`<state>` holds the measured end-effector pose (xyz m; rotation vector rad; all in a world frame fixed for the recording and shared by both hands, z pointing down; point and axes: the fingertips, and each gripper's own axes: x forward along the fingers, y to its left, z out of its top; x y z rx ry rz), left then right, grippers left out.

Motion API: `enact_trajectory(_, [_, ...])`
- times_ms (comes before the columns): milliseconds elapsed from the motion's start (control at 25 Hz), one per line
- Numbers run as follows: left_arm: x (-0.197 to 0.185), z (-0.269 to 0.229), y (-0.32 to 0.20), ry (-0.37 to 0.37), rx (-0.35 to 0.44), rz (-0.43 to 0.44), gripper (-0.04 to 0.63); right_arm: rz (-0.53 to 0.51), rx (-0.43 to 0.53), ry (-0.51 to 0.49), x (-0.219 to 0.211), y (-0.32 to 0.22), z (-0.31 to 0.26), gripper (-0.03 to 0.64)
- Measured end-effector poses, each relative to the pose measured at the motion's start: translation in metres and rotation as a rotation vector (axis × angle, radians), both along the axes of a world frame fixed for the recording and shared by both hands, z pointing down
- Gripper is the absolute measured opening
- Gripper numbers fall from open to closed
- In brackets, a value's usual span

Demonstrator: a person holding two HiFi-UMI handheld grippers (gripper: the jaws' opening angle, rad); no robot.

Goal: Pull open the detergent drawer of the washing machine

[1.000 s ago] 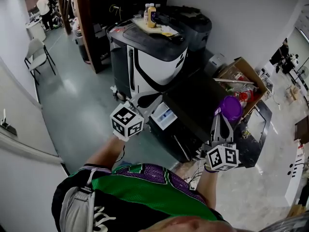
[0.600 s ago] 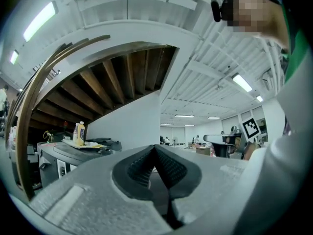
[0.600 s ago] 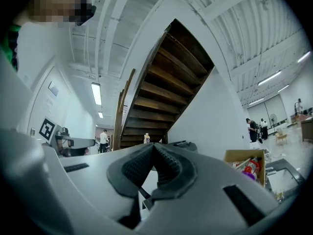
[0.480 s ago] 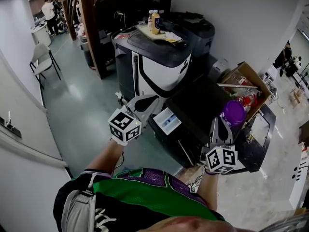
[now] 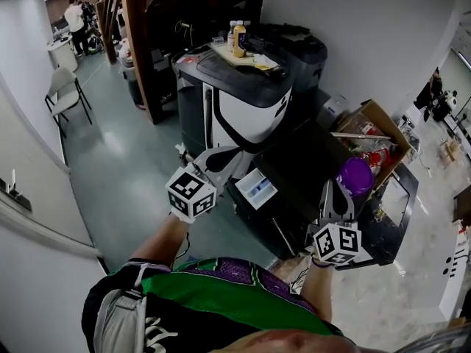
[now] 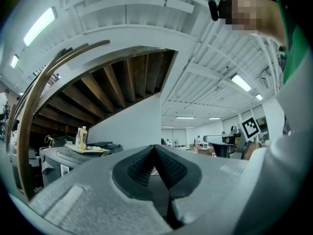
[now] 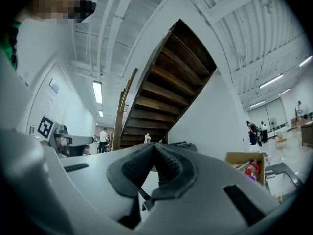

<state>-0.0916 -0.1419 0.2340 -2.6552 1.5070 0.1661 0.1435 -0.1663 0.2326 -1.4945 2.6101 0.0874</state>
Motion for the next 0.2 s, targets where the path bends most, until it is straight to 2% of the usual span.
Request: enact_trajectory(200, [-0.0078,-0.0005,0.0026,0.007,0.003,0.002,0.016,0.003,0.016,0.013,-0.0104,0.0015,-0.0011,0.000])
